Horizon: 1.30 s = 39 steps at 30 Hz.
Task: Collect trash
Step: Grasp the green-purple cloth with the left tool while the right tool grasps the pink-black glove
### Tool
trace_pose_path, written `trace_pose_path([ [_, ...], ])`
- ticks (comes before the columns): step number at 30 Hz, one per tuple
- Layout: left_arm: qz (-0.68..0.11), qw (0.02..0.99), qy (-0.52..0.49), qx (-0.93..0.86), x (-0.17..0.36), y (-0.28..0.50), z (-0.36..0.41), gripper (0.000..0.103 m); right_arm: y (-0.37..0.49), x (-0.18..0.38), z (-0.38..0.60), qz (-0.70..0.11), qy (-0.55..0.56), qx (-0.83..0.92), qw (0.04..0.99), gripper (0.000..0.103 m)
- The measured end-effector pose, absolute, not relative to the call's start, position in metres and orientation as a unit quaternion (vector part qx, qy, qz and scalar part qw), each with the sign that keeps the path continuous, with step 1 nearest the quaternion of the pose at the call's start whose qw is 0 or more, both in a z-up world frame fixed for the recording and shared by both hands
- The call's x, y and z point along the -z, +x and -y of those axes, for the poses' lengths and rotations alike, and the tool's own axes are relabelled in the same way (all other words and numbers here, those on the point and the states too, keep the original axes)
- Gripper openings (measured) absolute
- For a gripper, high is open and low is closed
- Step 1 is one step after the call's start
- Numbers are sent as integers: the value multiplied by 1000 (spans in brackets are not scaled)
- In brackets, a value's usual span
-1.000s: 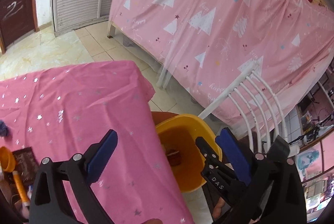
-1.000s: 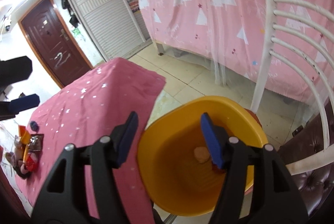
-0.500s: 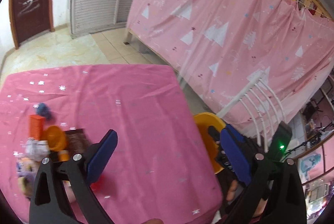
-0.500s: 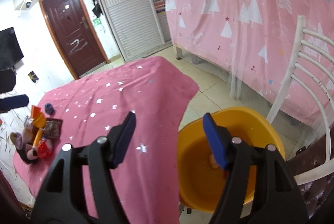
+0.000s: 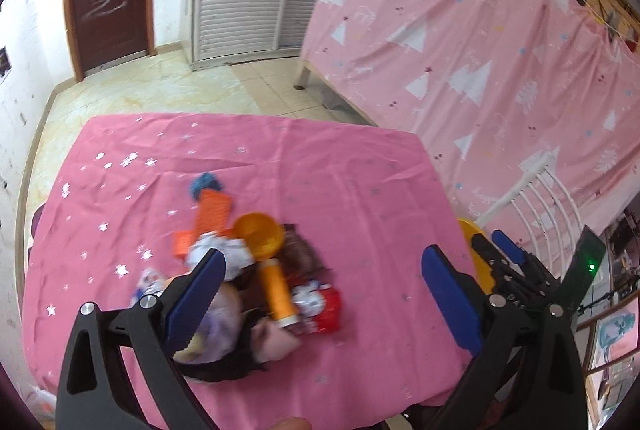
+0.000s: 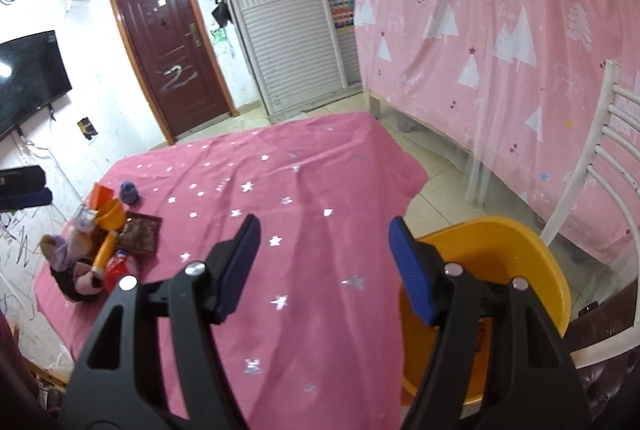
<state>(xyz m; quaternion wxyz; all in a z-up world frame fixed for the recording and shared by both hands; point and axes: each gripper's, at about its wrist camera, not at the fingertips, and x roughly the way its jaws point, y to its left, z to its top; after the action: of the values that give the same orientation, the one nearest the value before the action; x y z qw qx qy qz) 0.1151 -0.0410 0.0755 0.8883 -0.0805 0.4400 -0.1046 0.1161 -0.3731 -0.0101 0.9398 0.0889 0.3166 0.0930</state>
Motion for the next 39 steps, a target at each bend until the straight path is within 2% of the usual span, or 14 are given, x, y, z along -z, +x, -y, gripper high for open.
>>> trace_pose_path([
  [5, -442, 891, -70, 80, -67, 106, 18, 92, 111, 7, 349, -315, 75, -118, 939, 64],
  [7, -444, 890, -68, 78, -62, 103, 10, 92, 108, 5, 341, -313, 74, -129, 938, 75],
  [12, -455, 883, -74, 93, -48, 101, -3, 88, 104, 3, 323, -310, 91, -172, 930, 77],
  [15, -457, 881, -75, 94, -41, 99, -12, 81, 101, 6, 303, -318, 82, -191, 925, 77],
  [21, -462, 878, -72, 103, -29, 94, -18, 57, 99, 14, 278, -339, 65, -205, 916, 78],
  [24, -456, 879, -57, 124, -21, 86, -16, 40, 99, 13, 269, -342, 58, -207, 915, 78],
  [26, -452, 881, -45, 136, -17, 83, -13, 21, 97, 11, 263, -341, 54, -212, 914, 79],
  [28, -445, 884, -29, 143, -12, 78, -12, 12, 94, 8, 255, -337, 49, -222, 914, 82],
  [31, -435, 889, -29, 142, -12, 75, -17, 9, 87, 3, 239, -330, 33, -245, 911, 82],
  [39, -397, 904, -79, 136, -34, 65, -58, 9, 66, -8, 191, -318, -5, -325, 891, 82],
])
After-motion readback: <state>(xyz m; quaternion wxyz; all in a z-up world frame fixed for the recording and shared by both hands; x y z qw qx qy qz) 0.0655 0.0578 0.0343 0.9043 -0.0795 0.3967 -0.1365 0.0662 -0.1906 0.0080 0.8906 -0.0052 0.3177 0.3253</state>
